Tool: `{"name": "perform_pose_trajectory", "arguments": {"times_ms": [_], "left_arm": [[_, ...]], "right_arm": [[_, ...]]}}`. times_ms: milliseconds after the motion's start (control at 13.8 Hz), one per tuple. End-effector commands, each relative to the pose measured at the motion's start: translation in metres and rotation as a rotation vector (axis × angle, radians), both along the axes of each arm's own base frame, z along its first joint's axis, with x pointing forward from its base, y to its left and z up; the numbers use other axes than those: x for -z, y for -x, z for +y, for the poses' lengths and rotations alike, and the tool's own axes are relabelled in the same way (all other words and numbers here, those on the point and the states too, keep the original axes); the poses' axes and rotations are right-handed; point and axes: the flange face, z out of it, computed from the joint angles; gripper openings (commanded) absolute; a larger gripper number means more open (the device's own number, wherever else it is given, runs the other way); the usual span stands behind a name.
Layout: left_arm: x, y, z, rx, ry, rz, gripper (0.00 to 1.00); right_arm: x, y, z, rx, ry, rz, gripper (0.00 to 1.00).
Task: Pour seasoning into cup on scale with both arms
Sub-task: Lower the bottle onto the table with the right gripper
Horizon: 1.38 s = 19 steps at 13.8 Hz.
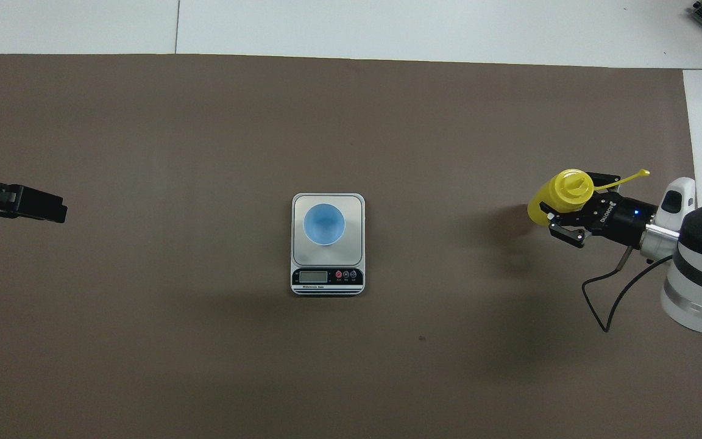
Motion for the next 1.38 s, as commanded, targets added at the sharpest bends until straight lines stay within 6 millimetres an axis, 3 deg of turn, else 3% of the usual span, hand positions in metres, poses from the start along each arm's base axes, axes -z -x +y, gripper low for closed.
{"name": "perform_pose_trajectory", "arguments": {"times_ms": [0, 145, 797, 870, 942, 1305], "left_arm": [[-0.001, 0.007, 0.003, -0.002, 0.009, 0.010, 1.00], [-0.001, 0.007, 0.003, 0.000, 0.009, 0.010, 1.00], [-0.001, 0.007, 0.003, 0.000, 0.009, 0.010, 1.00], [-0.001, 0.007, 0.003, 0.000, 0.009, 0.010, 1.00], [-0.001, 0.007, 0.003, 0.000, 0.009, 0.010, 1.00], [-0.002, 0.007, 0.003, 0.000, 0.009, 0.009, 1.00]], "right_arm": [[0.006, 0.008, 0.005, 0.032, -0.028, -0.033, 0.00], [0.017, 0.009, 0.005, 0.016, -0.021, -0.042, 0.00], [0.032, 0.019, 0.003, 0.044, -0.002, -0.058, 0.00], [0.032, 0.019, 0.004, 0.036, 0.003, -0.065, 0.20], [0.032, 0.019, 0.004, 0.030, 0.004, -0.069, 0.99], [0.030, 0.019, 0.003, 0.025, -0.008, -0.073, 1.00]]}}
